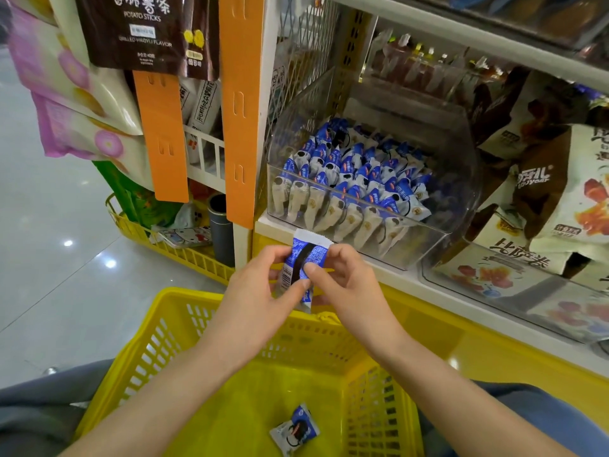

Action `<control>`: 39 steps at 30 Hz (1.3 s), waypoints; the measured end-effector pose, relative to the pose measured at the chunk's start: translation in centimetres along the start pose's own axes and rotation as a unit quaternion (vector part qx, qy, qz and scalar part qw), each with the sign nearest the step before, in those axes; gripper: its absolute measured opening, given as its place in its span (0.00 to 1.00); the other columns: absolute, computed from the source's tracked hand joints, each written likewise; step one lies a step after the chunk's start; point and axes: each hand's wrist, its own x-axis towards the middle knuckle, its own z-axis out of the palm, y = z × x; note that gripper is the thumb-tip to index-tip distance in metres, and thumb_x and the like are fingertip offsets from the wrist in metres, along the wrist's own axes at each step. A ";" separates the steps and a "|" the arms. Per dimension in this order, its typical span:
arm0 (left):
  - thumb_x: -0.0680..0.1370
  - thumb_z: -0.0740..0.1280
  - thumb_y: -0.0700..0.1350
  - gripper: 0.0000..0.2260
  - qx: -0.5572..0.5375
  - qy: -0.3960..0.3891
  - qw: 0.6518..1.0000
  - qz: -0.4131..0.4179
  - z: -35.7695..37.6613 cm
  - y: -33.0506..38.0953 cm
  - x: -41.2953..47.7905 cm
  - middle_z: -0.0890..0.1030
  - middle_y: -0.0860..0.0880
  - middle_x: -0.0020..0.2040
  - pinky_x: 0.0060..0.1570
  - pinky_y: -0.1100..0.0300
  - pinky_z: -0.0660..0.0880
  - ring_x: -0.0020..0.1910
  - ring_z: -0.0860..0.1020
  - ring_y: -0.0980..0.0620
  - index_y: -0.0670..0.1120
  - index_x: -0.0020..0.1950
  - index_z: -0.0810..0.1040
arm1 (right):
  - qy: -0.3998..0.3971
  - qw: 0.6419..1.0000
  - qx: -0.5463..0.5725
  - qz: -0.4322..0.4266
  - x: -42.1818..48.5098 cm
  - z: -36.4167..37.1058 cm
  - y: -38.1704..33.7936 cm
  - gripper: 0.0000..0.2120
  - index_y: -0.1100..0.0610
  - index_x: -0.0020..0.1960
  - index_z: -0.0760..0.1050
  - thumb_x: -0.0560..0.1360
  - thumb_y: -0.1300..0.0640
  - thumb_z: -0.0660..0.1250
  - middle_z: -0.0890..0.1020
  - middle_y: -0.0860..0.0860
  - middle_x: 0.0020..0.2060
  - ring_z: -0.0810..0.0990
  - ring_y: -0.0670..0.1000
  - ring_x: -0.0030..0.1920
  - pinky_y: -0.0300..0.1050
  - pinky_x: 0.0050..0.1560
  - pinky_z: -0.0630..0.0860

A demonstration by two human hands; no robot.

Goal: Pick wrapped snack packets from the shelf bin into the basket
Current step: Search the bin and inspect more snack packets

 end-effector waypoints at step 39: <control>0.78 0.63 0.42 0.06 -0.080 -0.012 0.996 -0.040 -1.0 0.6 1.1 0.83 0.48 0.44 0.41 0.62 0.73 0.43 0.79 0.53 0.47 0.49 0.79 | -0.064 0.996 -0.060 -0.034 -0.2 -1.0 -0.6 0.07 0.51 0.49 0.76 0.75 0.62 0.66 0.83 0.47 0.45 0.80 0.44 0.44 0.43 0.48 0.78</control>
